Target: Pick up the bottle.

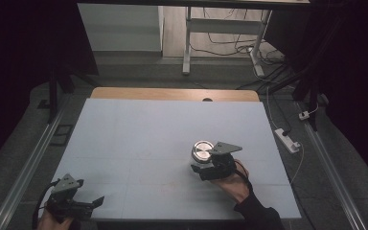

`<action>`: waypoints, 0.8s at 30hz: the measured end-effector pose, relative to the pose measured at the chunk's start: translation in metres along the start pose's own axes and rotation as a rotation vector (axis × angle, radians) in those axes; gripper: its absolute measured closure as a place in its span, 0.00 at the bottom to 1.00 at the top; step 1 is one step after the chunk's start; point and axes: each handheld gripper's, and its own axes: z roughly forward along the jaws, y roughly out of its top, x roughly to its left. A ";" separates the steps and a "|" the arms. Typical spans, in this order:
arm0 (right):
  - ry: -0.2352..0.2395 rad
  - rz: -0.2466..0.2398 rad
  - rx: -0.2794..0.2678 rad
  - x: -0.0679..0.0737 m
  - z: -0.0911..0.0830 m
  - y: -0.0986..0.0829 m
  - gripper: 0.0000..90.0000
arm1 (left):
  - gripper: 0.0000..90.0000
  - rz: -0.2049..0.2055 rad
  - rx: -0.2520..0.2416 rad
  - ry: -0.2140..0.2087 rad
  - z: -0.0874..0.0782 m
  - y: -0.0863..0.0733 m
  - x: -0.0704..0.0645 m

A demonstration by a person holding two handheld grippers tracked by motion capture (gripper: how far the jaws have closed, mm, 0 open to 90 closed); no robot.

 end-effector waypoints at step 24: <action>0.127 -0.071 -0.010 0.050 0.016 0.022 0.17 | 0.00 -0.005 0.010 -0.025 0.001 0.000 0.002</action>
